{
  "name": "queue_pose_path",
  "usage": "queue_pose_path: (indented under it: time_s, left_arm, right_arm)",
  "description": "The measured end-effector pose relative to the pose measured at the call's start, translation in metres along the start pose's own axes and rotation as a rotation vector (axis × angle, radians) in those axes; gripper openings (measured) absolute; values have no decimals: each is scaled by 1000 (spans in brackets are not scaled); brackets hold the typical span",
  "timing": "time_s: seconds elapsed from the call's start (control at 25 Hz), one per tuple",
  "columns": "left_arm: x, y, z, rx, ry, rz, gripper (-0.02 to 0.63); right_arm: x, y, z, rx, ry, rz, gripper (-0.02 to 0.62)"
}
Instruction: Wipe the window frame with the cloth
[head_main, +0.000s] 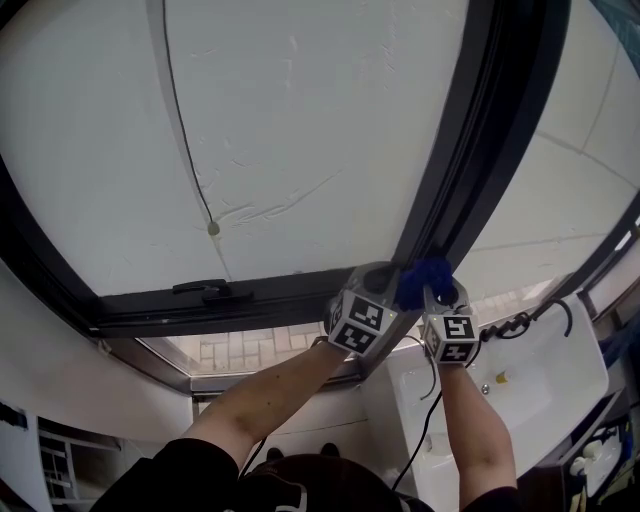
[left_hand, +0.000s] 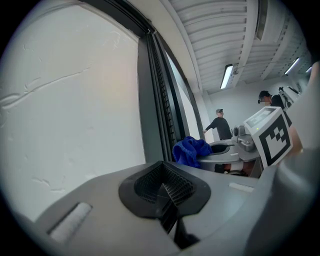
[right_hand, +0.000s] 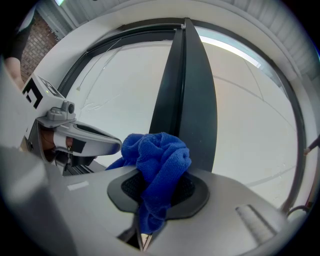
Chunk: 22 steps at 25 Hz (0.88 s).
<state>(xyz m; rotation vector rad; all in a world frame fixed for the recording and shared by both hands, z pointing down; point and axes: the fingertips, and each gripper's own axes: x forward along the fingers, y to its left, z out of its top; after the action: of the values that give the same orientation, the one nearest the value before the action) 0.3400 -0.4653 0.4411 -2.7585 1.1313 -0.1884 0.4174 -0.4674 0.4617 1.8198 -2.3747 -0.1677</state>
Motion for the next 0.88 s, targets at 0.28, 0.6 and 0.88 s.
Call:
queue_pose_path:
  time_s: [0.28, 0.6, 0.88]
  left_arm:
    - [4, -4, -9, -19, -12, -30, -6]
    - [1, -7, -29, -20, 21, -38, -6]
    - [-1, -16, -48, -36, 56, -50, -6]
  right_arm:
    - [2, 0, -21, 2, 42, -4, 81]
    - [3, 5, -44, 12, 94, -8, 81]
    - [5, 9, -68, 15, 148, -9, 83]
